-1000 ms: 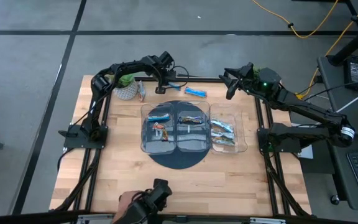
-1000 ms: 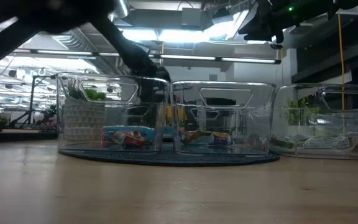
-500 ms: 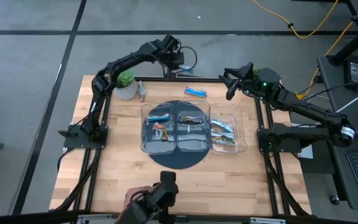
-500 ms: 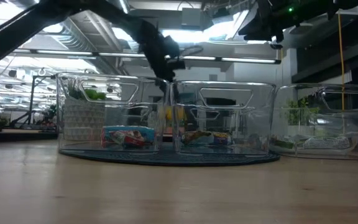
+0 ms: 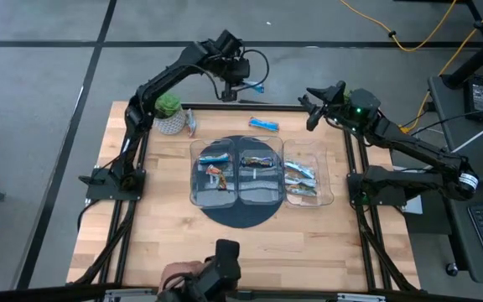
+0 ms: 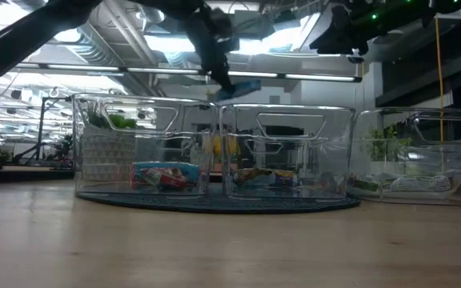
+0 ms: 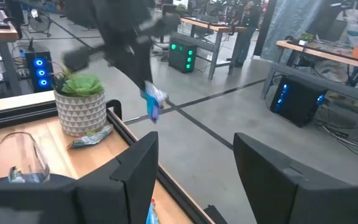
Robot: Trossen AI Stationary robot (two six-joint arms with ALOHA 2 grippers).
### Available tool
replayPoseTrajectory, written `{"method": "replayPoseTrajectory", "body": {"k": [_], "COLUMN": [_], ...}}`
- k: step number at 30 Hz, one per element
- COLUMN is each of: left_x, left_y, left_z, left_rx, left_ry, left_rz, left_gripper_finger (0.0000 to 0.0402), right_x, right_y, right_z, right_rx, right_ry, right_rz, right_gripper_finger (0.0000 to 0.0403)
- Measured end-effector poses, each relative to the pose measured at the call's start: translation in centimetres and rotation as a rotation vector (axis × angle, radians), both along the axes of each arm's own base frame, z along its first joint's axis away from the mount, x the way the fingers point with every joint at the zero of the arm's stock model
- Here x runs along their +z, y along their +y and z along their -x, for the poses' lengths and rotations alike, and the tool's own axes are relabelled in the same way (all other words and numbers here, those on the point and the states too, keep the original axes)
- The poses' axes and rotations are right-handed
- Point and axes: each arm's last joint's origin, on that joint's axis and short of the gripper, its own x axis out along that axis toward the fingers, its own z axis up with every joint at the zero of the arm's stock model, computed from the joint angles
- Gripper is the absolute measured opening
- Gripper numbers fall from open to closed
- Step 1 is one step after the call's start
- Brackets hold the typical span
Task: Pick and place Granola Bars by type
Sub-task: Put the blue granola bar into the center transparent bin
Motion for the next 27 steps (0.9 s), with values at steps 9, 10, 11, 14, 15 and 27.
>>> {"method": "replayPoseTrajectory", "body": {"k": [9,10,11,14,15,27], "left_x": [4.3,4.8,5.4,6.7,7.1,10.3], "left_y": [-4.3,-4.9,-5.5,-7.2,-7.7,-13.7], "left_z": [0.4,0.5,0.6,0.8,0.8,1.0], "left_rx": [-0.04,-0.052,-0.061,-0.081,-0.084,-0.18], "left_ry": [-0.09,-0.101,-0.112,-0.146,-0.158,-0.249], "left_rz": [-0.035,-0.043,-0.05,-0.058,-0.056,-0.055], "left_gripper_finger": [0.0003,0.0003,0.0003,0.0003,0.0003,0.0005], "right_x": [0.0,0.0,0.0,0.0,0.0,0.0], "right_y": [-0.1,-0.1,-0.1,-0.1,-0.1,-0.1], "right_z": [0.1,0.1,0.1,0.1,0.1,0.1], "right_rx": [0.003,0.003,0.003,0.005,0.006,0.008], "right_ry": [0.008,0.008,0.008,0.017,0.021,0.022], "right_rz": [0.011,0.012,0.013,0.026,0.032,0.033], "right_gripper_finger": [0.0211,0.0211,0.0211,0.0211,0.0211,0.0211]}}
